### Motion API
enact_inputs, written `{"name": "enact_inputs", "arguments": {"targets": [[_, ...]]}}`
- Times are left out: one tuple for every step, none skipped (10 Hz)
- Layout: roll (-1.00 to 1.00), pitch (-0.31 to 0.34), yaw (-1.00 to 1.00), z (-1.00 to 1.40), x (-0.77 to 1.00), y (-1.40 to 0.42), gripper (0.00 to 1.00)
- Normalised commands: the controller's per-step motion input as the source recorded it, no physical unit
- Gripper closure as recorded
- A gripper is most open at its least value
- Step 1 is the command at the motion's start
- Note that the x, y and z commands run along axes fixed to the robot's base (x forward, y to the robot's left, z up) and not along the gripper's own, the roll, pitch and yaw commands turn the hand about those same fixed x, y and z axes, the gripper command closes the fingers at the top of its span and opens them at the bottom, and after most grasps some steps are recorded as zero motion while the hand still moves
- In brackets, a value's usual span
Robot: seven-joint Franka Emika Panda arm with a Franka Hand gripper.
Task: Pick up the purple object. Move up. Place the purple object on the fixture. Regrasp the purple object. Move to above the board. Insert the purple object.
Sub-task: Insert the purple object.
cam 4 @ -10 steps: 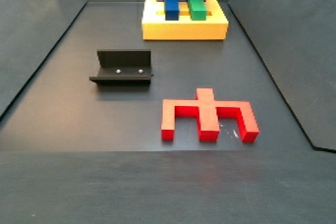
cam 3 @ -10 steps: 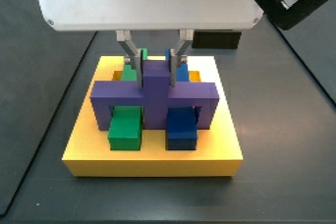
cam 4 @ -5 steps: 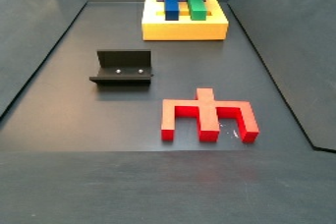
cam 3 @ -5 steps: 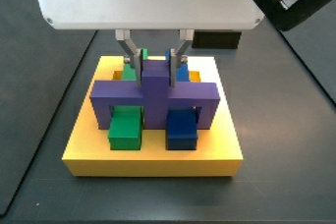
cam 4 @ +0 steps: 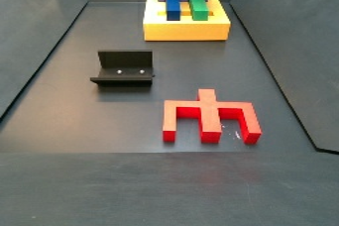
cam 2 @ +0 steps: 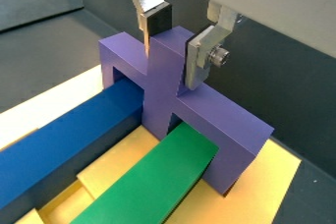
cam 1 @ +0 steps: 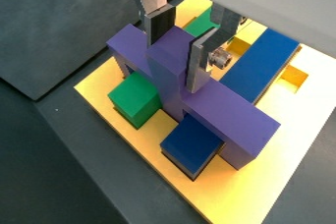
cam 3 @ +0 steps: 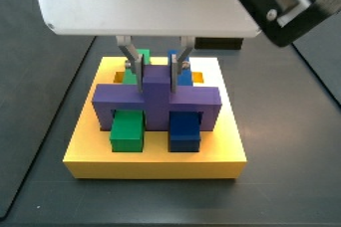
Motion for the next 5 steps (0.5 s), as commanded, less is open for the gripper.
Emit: {"name": "enact_inputs", "arguments": {"targets": [[-0.11,-0.179,0.0,-0.36,0.0,0.13,1.0],[-0.06,-0.199,0.0,-0.4,0.0,0.1,1.0],[0.0,-0.169,0.0,-0.43,0.0,0.08,1.0],[0.01,-0.049,0.0,-0.28,0.0,0.03,1.0],[0.0,0.0,0.0,0.0,0.0,0.0,1.0]]}}
